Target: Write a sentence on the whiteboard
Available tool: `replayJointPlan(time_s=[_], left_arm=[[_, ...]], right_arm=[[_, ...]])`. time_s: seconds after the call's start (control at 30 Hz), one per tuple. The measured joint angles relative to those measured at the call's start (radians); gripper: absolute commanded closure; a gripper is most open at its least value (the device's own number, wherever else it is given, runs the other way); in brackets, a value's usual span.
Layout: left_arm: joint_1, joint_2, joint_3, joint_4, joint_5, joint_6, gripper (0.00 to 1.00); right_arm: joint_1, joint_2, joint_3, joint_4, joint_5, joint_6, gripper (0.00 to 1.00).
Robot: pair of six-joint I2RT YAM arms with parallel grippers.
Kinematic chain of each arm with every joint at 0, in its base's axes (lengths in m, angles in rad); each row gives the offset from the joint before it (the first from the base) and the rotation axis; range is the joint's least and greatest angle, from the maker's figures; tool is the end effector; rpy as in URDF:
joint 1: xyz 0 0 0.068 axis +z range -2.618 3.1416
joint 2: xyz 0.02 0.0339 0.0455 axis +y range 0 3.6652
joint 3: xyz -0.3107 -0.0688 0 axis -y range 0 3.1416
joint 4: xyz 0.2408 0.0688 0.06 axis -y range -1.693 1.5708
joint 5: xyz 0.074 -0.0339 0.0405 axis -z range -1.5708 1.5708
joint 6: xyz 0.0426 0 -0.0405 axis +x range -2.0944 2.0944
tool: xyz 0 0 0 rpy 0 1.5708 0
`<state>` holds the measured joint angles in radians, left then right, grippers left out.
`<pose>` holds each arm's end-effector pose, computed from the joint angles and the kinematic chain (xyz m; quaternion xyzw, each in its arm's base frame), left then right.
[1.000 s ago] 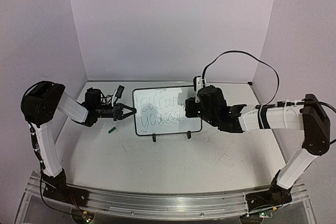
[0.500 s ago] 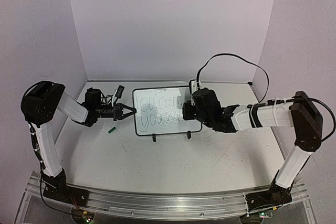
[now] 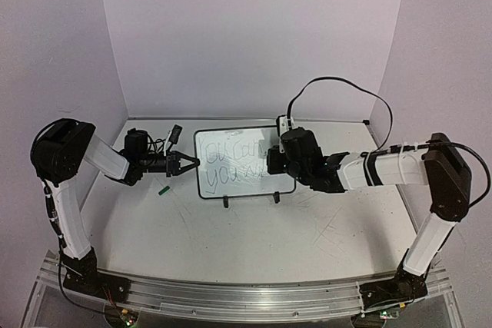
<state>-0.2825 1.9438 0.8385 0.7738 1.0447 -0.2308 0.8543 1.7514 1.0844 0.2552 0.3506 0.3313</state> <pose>0.3596 -0.1427 0.1835 0.3079 0.6978 -0.5206 0.3837 0.2781 0.2970 0.2717 -0.1207 0.8206 0.1802 0.5287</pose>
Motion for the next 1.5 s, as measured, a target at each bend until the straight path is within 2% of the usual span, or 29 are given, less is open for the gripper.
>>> replayJointPlan(time_s=[0.57, 1.5], left_arm=[[-0.001, 0.0, 0.007, -0.015, 0.001, 0.004, 1.0], [-0.001, 0.0, 0.007, -0.016, 0.001, 0.007, 1.0]], right_arm=[[0.0, 0.001, 0.003, 0.001, 0.001, -0.006, 1.0], [0.01, 0.001, -0.075, 0.025, -0.024, 0.074, 1.0]])
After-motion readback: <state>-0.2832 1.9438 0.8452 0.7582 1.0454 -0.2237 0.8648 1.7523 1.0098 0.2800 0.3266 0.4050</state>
